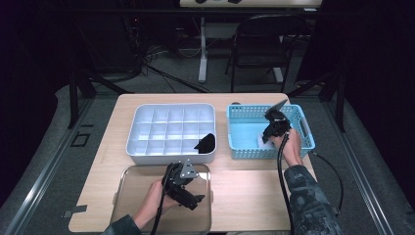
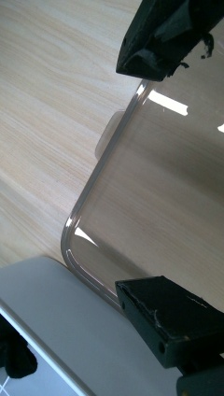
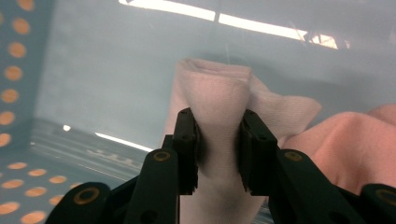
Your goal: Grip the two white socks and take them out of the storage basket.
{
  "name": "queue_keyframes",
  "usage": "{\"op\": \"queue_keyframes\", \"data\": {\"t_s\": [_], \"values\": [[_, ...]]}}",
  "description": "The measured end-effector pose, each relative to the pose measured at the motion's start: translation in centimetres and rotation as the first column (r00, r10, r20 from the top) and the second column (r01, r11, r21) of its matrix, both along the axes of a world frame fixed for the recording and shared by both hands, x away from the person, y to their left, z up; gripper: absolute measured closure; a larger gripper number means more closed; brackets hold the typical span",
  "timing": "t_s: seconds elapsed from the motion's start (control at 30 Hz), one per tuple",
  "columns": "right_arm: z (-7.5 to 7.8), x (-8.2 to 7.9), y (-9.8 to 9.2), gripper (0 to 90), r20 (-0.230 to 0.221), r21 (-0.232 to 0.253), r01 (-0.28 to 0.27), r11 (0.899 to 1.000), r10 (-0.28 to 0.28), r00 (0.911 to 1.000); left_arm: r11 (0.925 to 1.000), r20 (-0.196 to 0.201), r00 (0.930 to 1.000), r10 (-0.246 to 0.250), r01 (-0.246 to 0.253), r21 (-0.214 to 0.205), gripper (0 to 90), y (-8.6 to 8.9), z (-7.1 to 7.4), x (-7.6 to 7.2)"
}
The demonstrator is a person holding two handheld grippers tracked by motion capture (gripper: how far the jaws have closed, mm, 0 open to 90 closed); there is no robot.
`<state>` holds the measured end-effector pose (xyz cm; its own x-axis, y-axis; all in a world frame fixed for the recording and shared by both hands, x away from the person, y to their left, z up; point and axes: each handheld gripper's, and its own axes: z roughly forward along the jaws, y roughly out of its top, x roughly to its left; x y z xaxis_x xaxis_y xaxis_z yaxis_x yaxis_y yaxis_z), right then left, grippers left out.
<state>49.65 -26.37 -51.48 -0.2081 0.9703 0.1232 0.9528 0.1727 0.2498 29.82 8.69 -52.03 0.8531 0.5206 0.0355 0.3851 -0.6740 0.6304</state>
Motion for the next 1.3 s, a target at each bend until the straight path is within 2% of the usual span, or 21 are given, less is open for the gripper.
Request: {"op": "queue_keyframes", "data": {"t_s": [0.07, 0.2, 0.33, 0.63, 0.7, 0.73, 0.9, 0.97, 1.17, 1.3], "values": [[0.5, -0.2, -0.1, 71.6, 0.006, 0.001, -0.017, 1.0, 0.017, 0.9998, 1.0, 0.001, 1.0, 0.001, -0.001, 0.0, 0.1, 0.0, 0.0, 0.0], [1.4, -0.6, -0.1, 71.6, 0.059, 0.029, -0.033, 0.999, 0.031, 0.9978, 1.0, -0.002, 1.0, 0.0, 0.0, -0.001, 0.1, 0.0, 0.0, 0.0], [2.4, -1.0, 0.0, 71.5, 0.09, 0.047, -0.044, 0.998, 0.04, 0.9951, 1.0, 0.001, 1.0, 0.002, -0.002, 0.0, 0.1, 0.0, 0.0, 0.0], [5.1, -1.6, 0.2, 71.5, 0.172, 0.051, -0.069, 0.996, 0.059, 0.9833, 1.0, 0.0, 1.0, 0.006, -0.006, -0.004, 0.1, 0.1, -0.2, 0.1], [5.5, -1.7, 0.1, 71.5, 0.17, 0.047, -0.078, 0.996, 0.069, 0.983, 1.0, 0.002, 1.0, 0.008, -0.008, -0.004, 0.1, 0.1, -0.2, 0.1], [5.7, -1.8, 0.2, 71.5, 0.196, 0.061, -0.069, 0.996, 0.056, 0.9791, 1.0, 0.002, 1.0, 0.008, -0.008, -0.004, 0.1, 0.1, -0.2, 0.1], [6.9, -2.2, 0.0, 71.5, 0.219, 0.073, -0.082, 0.994, 0.064, 0.9736, 0.9999, 0.006, 0.9999, 0.013, -0.013, -0.006, 0.1, 0.1, -0.2, 0.2], [7.3, -2.3, -0.2, 71.4, 0.217, 0.084, -0.085, 0.993, 0.065, 0.974, 0.9998, 0.005, 0.9999, 0.016, -0.016, -0.008, 0.1, 0.2, -0.2, 0.2], [8.8, -3.0, -0.4, 71.4, 0.251, 0.1, -0.098, 0.99, 0.07, 0.9655, 0.9999, 0.002, 0.9999, 0.014, -0.014, -0.008, 0.1, 0.2, -0.2, 0.3], [9.9, -3.5, -0.4, 71.4, 0.286, 0.116, -0.113, 0.987, 0.076, 0.9551, 0.9998, 0.003, 0.9998, 0.019, -0.019, -0.009, 0.1, 0.1, -0.3, 0.3]]}}
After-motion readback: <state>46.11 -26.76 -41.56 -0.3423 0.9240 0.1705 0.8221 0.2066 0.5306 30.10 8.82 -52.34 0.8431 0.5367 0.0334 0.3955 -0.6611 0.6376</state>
